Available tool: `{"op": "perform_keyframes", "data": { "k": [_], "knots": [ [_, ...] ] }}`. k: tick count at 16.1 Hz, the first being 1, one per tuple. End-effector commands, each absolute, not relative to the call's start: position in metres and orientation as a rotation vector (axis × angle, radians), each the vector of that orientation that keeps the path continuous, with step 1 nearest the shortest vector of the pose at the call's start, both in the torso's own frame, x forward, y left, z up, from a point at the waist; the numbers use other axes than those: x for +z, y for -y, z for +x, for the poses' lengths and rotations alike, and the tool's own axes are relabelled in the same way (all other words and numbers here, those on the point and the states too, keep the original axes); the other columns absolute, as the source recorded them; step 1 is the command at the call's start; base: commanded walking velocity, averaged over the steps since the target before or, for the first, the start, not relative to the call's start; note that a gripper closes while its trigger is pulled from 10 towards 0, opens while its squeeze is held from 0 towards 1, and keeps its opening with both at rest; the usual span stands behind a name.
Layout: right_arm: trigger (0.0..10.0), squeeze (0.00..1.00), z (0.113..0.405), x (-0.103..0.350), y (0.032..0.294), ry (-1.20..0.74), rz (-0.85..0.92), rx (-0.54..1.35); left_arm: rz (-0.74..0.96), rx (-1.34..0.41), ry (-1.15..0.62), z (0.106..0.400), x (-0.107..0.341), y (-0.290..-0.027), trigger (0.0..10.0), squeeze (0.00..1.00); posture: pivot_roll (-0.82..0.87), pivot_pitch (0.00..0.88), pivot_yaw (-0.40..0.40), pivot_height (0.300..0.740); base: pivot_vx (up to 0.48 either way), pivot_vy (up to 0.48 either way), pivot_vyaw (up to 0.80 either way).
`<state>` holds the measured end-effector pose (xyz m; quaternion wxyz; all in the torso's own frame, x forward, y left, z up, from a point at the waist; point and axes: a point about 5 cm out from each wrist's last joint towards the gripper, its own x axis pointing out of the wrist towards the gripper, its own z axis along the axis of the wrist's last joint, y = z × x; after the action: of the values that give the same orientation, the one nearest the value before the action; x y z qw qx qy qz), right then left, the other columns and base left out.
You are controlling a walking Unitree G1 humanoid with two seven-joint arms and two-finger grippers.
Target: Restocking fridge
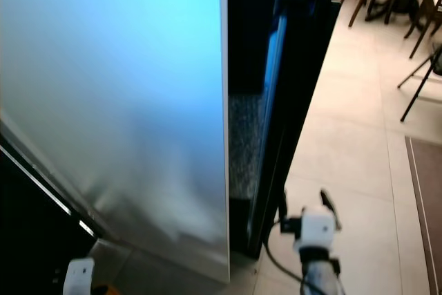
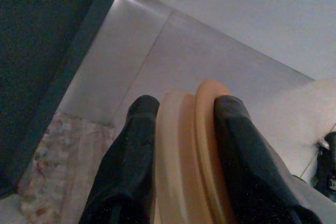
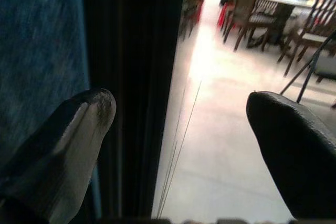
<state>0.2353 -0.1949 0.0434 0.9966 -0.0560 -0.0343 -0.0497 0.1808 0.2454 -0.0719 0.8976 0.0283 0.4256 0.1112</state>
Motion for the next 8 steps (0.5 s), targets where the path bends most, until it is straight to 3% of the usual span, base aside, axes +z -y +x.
{"op": "perform_keyframes", "data": {
  "k": [1, 8],
  "knots": [
    [10.0, 0.0, 0.243, 0.054, 0.199, 0.093, -0.095, -0.125, 0.063, 0.24, -0.891, 0.177, -0.073, -0.247, 10.0, 0.0, -0.06, 0.0, 0.035, 0.74, 0.0, 0.0, 0.0],
    [10.0, 0.0, 0.287, 0.102, 0.195, 0.146, -0.047, -0.043, 0.042, 0.25, -0.922, 0.169, -0.078, -0.243, 10.0, 0.0, -0.06, 0.0, -0.002, 0.74, 0.0, 0.0, 0.0]
  ]
}}
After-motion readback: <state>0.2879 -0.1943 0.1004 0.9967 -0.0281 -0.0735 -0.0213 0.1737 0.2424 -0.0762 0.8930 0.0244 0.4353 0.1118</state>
